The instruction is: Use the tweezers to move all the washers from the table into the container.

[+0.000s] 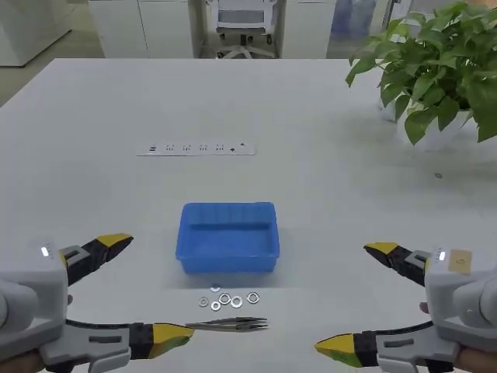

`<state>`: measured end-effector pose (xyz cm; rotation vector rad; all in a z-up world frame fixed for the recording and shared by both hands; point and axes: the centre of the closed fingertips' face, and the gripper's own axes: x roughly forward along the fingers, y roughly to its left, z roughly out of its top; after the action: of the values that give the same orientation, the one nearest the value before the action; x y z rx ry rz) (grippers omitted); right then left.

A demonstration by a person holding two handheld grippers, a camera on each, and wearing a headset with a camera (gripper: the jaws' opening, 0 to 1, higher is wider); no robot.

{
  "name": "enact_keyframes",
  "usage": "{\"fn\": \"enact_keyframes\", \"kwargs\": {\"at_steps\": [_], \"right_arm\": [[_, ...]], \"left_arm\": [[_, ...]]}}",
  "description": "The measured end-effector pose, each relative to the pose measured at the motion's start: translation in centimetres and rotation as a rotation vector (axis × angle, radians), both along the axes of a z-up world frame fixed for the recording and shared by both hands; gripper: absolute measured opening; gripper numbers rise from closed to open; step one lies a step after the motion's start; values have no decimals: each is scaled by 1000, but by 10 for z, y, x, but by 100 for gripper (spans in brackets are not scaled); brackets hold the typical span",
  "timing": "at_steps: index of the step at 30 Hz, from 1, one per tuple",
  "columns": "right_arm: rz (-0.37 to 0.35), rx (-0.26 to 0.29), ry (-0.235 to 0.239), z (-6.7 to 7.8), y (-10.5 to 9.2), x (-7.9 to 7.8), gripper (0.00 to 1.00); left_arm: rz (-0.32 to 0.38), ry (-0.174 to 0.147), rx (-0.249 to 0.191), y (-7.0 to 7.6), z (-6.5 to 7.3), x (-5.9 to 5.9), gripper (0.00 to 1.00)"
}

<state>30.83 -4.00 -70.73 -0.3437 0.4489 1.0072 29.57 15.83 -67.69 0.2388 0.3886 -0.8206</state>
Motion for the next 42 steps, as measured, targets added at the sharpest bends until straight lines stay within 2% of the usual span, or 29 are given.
{"fn": "enact_keyframes", "kwargs": {"at_steps": [9,26,36,42], "right_arm": [[3,-7,-4,1,0,1,98],[21,-20,-15,3,-2,9,96],[93,-67,-43,2,5,11,91],[146,-90,-48,-1,14,10,86]], "left_arm": [[0,-6,-1,1,1,2,99],[-14,-8,23,4,0,7,99],[-48,0,68,5,-3,10,99],[-88,15,97,-1,-10,10,97]]}}
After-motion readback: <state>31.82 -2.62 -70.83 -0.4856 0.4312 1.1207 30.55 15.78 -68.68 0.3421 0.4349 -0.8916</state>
